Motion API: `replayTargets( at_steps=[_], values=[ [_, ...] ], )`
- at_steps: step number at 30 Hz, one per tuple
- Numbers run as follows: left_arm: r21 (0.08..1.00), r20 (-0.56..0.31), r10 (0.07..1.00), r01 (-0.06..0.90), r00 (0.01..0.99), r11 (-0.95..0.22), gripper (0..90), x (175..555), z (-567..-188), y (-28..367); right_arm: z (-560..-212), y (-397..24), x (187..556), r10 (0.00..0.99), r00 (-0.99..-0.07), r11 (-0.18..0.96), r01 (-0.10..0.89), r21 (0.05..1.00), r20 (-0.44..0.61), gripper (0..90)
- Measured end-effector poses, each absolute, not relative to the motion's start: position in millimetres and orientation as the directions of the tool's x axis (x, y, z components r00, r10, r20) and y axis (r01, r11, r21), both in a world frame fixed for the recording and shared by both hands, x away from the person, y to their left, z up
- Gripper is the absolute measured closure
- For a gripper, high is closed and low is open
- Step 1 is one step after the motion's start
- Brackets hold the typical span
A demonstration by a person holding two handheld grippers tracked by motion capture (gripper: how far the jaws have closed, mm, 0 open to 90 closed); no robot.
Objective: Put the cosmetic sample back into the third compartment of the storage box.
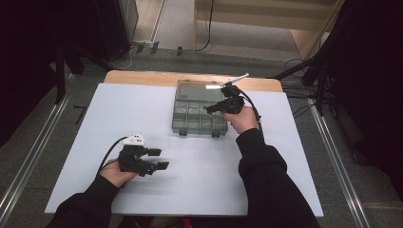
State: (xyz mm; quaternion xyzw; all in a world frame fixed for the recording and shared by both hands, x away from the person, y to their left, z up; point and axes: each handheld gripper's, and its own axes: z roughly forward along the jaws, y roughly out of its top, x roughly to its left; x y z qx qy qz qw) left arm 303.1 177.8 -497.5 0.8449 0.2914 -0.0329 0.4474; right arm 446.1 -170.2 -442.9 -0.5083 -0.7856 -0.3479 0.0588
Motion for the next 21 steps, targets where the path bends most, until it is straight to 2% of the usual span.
replayTargets(
  at_steps=[21],
  values=[
    [0.74, -0.315, 0.46, 0.518, 0.831, -0.429, 31.3, 302, -496, 178, -461, -162, 474, 0.816, -0.396, 0.171, 0.861, 0.479, 0.422, 82.0]
  ],
)
